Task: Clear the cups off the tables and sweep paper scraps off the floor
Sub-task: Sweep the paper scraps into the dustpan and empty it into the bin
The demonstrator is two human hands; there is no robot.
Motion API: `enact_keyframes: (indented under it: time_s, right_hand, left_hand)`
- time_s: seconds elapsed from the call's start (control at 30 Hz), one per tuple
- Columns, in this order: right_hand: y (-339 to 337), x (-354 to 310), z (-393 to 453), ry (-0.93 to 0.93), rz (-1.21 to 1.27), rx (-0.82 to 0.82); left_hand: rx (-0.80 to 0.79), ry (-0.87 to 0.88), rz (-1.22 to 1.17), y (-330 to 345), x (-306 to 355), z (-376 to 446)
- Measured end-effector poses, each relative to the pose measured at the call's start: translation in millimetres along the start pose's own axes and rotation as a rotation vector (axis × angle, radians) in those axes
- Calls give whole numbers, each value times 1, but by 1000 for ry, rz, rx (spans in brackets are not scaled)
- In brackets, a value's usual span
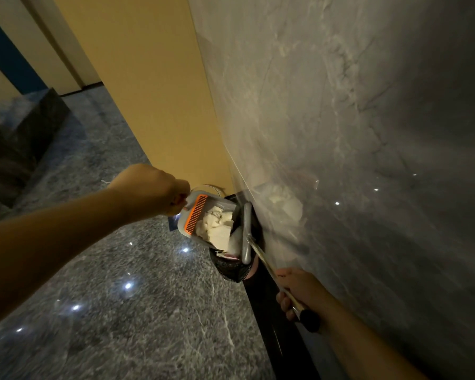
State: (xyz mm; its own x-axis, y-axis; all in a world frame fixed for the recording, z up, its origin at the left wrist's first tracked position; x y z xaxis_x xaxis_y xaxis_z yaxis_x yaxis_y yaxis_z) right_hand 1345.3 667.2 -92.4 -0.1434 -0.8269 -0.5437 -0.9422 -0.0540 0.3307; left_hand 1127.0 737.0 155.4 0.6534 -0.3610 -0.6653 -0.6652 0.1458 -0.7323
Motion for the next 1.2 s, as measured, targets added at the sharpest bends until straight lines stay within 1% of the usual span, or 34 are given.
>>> enact_keyframes:
  time_s: [0.03,0.13,0.23,0.33,0.47,0.57,0.67,0.7,0.8,0.83,0.97,1.03,1.13,1.2]
  right_hand:
    - [0,0,0,-5,0,1]
    - [1,1,-1,4,11,-1]
    - [0,2,-1,13,32,6]
    - [1,4,0,38,30,-5]
    - [1,3,0,38,16,-8]
    - [3,3,-2,33,10,-15]
    - [4,2,-3,27,6,-18]
    - [4,2,-2,23,3,-19]
    - [5,4,-1,32,9,-27]
    - [5,4,-1,40,22,-31]
    - [5,1,-1,28,42,-10]
    - [5,2,0,21,23,-2]
    - [5,3,-1,20,0,-3]
    - [4,3,-1,20,9,-2]
  left_hand:
    - [-5,-12,-10,0,-2,-1]
    - [-24,21,4,3,4,-5]
    - [-12,-23,-41,0,-4,-7]
    - [-35,29,-27,2,3,-7]
    - [-23,-14,-17,-1,-1,-8]
    - [-35,56,7,0,11,-8]
    - [-18,-45,-15,-5,-6,-7]
    - [-15,-53,-24,-5,-6,-7]
    - [-5,60,-6,-6,17,-7]
    - [-2,62,-2,-8,17,-7]
    - [18,-109,-35,-15,-15,-5]
    - [1,-123,-44,-12,-12,-5]
    - [-39,-87,-50,-7,7,-4]
    - [-39,-118,-62,-7,6,-4]
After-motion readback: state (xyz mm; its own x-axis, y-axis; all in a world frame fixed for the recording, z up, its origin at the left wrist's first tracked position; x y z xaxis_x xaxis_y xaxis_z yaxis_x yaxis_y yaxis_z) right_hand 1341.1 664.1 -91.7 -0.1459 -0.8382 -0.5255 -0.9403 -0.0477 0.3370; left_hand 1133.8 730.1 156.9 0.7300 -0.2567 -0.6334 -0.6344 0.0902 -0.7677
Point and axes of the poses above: each hand's wrist, its own z-axis towards the middle knuckle, its own y-axis out of the palm, x = y × z, the point moved 10 cm from there along z, towards the middle knuckle, and after that the axes turned 11 degrees about z, right-handed, at the moved point
